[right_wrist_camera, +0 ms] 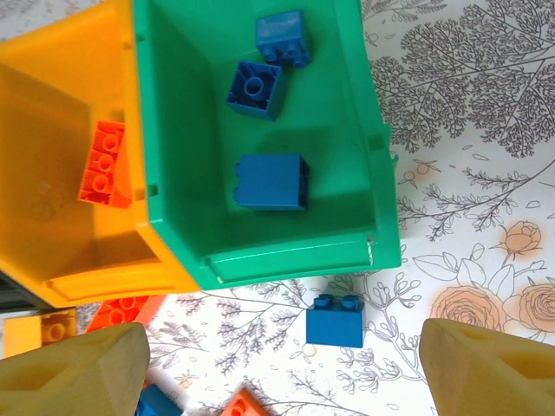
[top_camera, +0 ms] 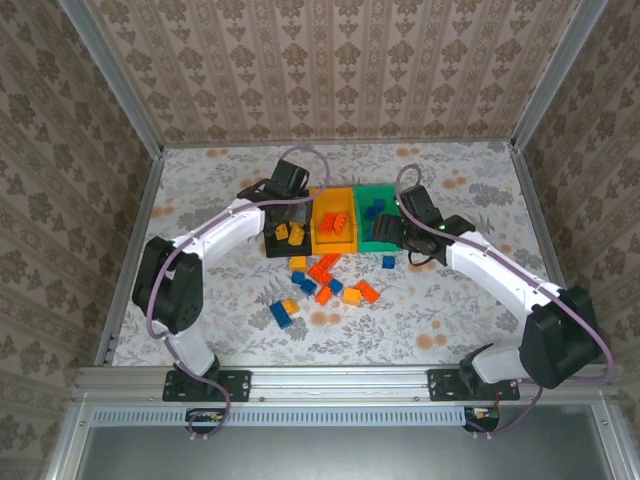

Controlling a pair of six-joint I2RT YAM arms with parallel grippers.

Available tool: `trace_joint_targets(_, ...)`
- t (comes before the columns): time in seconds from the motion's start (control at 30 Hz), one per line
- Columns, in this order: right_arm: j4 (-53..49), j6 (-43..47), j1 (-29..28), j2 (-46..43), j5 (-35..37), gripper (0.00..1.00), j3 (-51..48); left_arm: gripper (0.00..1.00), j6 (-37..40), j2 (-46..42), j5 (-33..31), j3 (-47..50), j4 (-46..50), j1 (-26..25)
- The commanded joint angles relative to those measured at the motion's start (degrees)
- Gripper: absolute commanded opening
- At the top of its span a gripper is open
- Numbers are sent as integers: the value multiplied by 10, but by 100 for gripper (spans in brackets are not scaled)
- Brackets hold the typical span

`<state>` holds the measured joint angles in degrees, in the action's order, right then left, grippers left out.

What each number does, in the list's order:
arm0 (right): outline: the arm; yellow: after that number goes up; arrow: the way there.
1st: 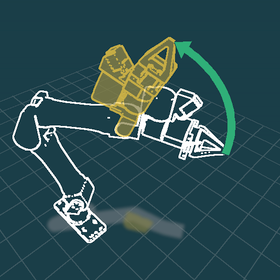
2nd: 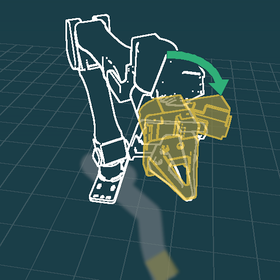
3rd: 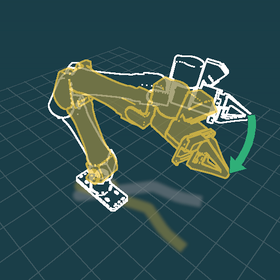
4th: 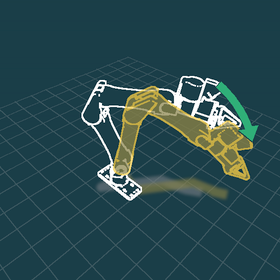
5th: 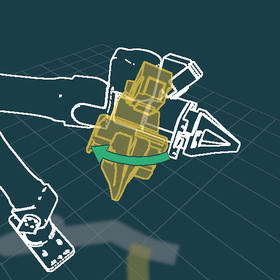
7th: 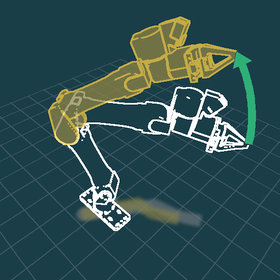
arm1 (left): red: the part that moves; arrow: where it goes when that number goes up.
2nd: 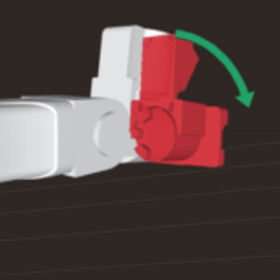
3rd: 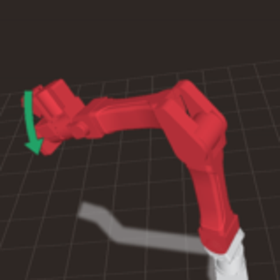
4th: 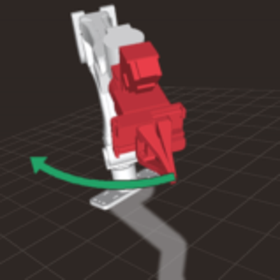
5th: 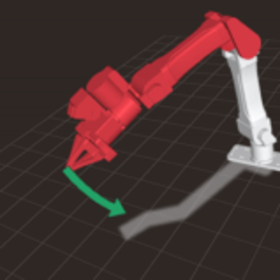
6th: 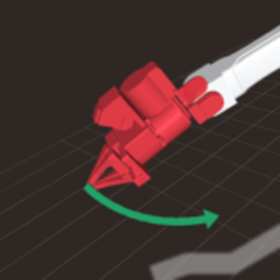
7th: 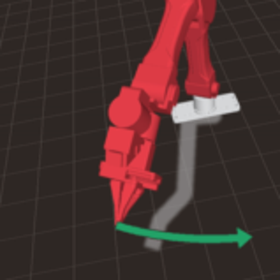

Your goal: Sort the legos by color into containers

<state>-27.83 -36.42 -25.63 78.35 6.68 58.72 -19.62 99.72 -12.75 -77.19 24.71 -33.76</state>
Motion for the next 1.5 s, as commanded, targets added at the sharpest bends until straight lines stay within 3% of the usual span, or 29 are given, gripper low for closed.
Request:
trace_joint_targets(0.0,-18,12,-1,-21,-33,83,-16,79,-2,-62,18,-2,5,-6)
trace_joint_targets(0.13,-26,44,-33,-24,-62,82,-28,99,-20,-151,52,55,-20,-24)
trace_joint_targets(0.17,-26,52,-46,-23,-66,81,-32,100,-24,-168,58,68,-23,-31)
trace_joint_targets(0.4,-35,90,-153,42,-83,77,-41,100,-71,-304,50,213,-38,-87)
trace_joint_targets(0.57,-10,124,-193,83,-72,75,-28,100,-105,-371,46,289,-25,-101)
trace_joint_targets(0.97,27,175,-196,188,-120,74,26,100,-133,-434,26,354,1,-96)
trace_joint_targets(1.2,-5,165,-203,185,-141,60,-1,100,-131,-444,28,367,3,-85)
trace_joint_targets(1.47,-47,150,-247,180,-57,58,-21,100,-132,-449,46,378,-6,-67)
